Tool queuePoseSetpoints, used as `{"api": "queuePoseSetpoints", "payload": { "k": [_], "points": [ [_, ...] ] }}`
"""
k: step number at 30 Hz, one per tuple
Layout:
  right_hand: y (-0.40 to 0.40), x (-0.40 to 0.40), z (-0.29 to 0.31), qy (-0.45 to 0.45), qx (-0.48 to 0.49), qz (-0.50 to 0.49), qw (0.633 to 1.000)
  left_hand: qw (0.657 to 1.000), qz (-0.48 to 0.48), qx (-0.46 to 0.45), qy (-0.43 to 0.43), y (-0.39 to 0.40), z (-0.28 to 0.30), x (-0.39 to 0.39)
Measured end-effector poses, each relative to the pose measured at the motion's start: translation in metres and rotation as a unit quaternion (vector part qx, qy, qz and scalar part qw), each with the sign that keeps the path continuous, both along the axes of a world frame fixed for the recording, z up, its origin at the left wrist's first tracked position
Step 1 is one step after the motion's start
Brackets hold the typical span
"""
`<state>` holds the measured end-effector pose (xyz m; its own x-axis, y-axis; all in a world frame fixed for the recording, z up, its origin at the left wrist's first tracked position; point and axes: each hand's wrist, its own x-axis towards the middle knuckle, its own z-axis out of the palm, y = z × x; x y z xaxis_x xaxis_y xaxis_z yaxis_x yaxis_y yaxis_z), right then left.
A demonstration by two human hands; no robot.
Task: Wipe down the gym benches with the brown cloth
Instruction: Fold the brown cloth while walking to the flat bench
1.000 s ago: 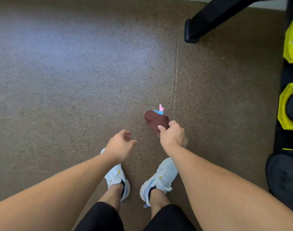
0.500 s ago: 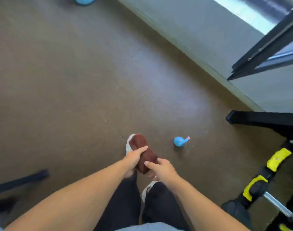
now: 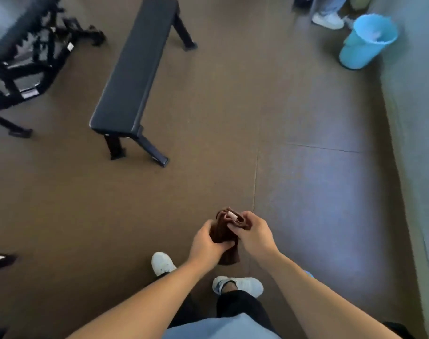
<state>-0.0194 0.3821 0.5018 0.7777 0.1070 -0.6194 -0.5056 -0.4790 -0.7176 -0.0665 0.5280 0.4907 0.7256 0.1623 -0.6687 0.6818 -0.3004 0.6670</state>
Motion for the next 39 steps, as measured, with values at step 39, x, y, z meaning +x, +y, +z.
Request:
{"api": "queuePoseSetpoints", "payload": {
  "k": [39],
  "points": [
    [0.476,-0.082,0.080,-0.041,0.078,0.171,0.981,0.830,0.505,-0.161,-0.176,0.428,0.080,-0.154]
  ]
}}
